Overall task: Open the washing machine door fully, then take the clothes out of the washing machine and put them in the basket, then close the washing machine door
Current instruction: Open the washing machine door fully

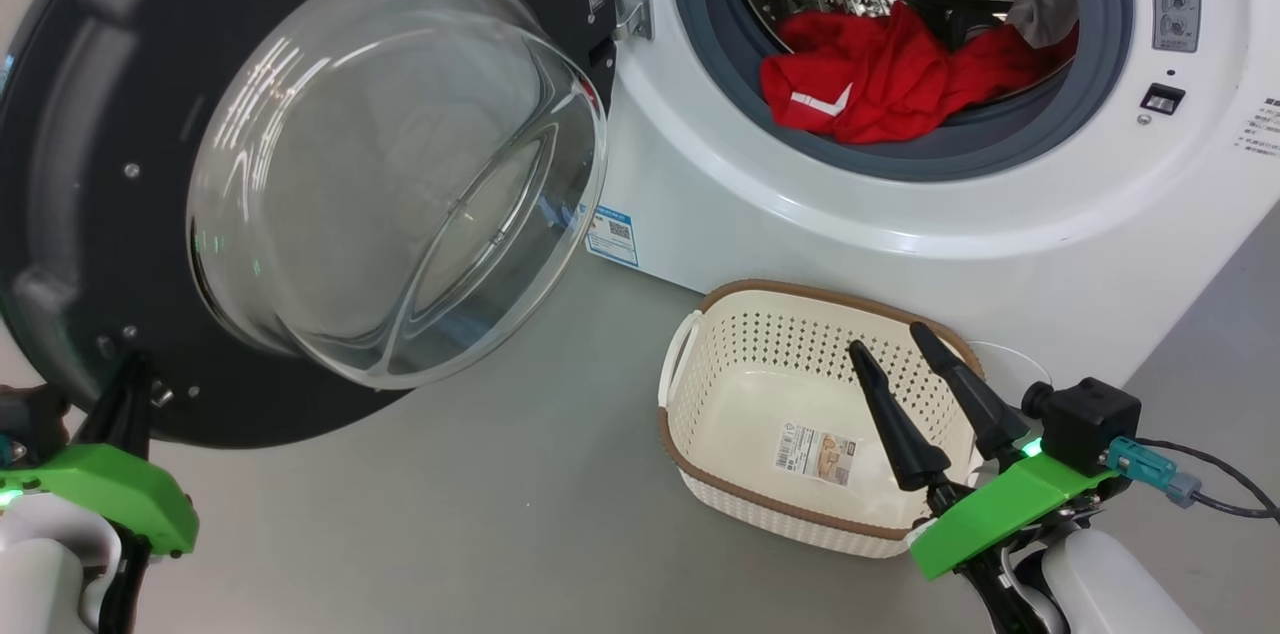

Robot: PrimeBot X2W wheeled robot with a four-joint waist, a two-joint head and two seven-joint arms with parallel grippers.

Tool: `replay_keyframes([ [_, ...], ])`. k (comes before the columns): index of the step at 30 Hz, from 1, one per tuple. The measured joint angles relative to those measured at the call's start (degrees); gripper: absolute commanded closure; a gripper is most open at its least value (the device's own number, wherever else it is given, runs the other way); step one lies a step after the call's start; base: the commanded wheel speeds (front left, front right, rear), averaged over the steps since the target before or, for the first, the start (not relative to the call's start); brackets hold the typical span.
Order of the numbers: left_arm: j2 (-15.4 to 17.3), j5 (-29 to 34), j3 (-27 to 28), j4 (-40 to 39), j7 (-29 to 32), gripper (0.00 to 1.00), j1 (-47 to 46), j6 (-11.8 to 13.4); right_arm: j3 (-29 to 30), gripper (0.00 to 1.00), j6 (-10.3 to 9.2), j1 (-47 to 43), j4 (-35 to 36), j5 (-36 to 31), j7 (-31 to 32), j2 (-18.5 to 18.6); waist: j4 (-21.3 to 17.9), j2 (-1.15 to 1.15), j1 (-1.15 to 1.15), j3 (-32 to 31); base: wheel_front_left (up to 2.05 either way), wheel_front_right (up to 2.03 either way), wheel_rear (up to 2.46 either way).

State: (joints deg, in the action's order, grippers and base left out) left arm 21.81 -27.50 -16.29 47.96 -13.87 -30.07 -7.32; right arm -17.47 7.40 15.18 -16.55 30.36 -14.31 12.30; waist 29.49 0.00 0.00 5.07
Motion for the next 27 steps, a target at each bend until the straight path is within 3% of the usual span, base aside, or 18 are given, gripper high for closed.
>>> replay_keyframes([
  [12, 0.2, -1.4, -0.8, -1.9, -0.4, 1.00, 0.2, 0.0, -0.1, 0.00, 0.00, -0.1, -0.1, 0.1, 0.0, -0.4, -0.5, 0.00, 0.00, -0.7, 0.00, 0.00, 0.00],
  [22, 0.3, -2.4, 0.2, -9.2, -0.4, 1.00, 5.6, 0.2, 0.0, 0.00, 0.00, -0.2, -0.1, 0.1, 0.0, -0.7, -1.4, 0.00, 0.00, -0.7, 0.00, 0.00, 0.00],
  [27, -0.1, -2.4, 1.4, -14.1, -0.4, 1.00, 8.9, 1.6, 0.0, 0.00, 0.00, -0.2, -0.1, 0.1, 0.0, -0.7, -2.4, 0.00, 0.00, -0.6, 0.00, 0.00, 0.00],
])
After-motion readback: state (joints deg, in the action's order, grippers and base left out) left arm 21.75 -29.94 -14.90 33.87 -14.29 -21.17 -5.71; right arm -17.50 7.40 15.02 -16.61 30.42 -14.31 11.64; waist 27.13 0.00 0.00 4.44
